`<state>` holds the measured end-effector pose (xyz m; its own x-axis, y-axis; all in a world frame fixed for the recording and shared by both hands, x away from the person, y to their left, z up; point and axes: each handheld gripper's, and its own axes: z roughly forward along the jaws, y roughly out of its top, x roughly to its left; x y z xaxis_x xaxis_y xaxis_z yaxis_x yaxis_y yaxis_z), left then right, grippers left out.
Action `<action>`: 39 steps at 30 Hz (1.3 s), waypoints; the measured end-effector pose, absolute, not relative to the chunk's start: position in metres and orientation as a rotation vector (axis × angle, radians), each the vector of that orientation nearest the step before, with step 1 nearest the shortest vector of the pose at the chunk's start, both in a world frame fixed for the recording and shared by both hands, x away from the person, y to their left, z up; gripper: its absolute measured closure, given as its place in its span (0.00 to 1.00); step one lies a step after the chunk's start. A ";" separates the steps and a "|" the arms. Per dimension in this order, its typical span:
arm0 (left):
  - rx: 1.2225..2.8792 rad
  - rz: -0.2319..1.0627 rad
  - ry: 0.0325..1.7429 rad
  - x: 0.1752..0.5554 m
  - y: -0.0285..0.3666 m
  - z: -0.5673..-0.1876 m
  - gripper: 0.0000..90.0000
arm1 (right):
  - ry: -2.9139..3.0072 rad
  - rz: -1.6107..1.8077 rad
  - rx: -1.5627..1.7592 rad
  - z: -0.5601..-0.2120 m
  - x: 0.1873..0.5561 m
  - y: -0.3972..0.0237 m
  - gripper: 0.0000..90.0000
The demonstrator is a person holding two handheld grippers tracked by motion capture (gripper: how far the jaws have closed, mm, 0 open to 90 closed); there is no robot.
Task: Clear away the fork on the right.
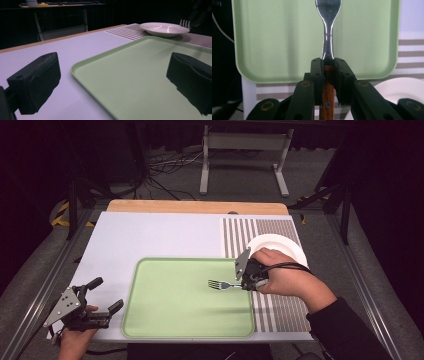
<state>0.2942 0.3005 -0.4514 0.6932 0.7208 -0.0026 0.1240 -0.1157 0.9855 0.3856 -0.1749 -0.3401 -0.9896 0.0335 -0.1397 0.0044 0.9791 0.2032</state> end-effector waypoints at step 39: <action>1.634 0.586 0.698 0.294 0.300 -0.451 0.00 | 2.805 0.495 1.163 -0.356 0.379 -0.144 0.87</action>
